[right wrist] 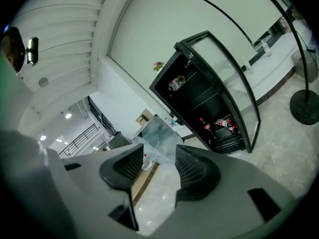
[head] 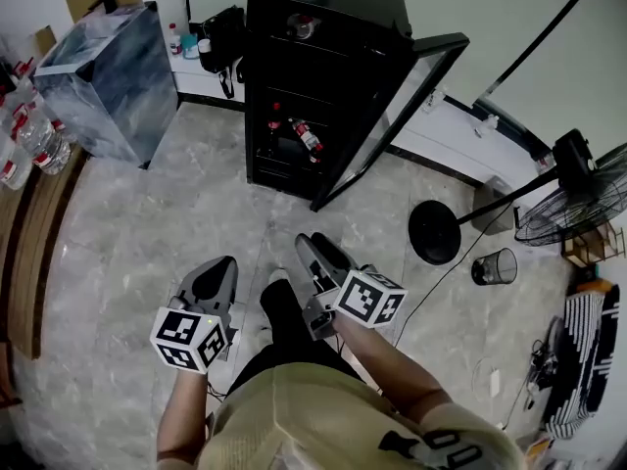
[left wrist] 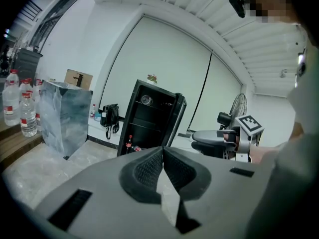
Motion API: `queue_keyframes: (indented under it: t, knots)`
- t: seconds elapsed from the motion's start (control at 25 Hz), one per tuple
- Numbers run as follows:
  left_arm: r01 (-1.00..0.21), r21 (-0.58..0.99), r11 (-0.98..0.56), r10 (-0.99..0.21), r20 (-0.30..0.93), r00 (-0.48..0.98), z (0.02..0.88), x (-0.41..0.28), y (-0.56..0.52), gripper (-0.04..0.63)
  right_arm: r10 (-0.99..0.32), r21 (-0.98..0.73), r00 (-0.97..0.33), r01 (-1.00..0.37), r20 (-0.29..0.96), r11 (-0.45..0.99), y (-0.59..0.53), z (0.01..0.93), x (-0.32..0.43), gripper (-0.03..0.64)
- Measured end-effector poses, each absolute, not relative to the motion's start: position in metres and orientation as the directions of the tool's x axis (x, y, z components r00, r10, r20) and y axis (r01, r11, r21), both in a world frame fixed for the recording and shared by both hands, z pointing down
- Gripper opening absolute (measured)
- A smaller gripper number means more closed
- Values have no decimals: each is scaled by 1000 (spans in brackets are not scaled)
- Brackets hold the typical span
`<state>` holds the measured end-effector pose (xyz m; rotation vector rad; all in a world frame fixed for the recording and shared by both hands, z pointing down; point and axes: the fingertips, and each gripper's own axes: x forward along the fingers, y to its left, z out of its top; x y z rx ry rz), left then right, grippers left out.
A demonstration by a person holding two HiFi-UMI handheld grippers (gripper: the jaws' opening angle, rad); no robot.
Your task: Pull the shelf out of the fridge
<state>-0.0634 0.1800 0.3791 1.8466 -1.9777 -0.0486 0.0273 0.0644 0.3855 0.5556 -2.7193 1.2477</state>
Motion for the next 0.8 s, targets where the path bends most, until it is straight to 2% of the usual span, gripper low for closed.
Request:
queue_keyframes:
  t: [0.8]
  knots:
    - [-933, 341, 111, -963, 270, -15, 418, -179, -26, 15, -381, -800, -890, -413, 252, 435, -144, 446, -90, 192]
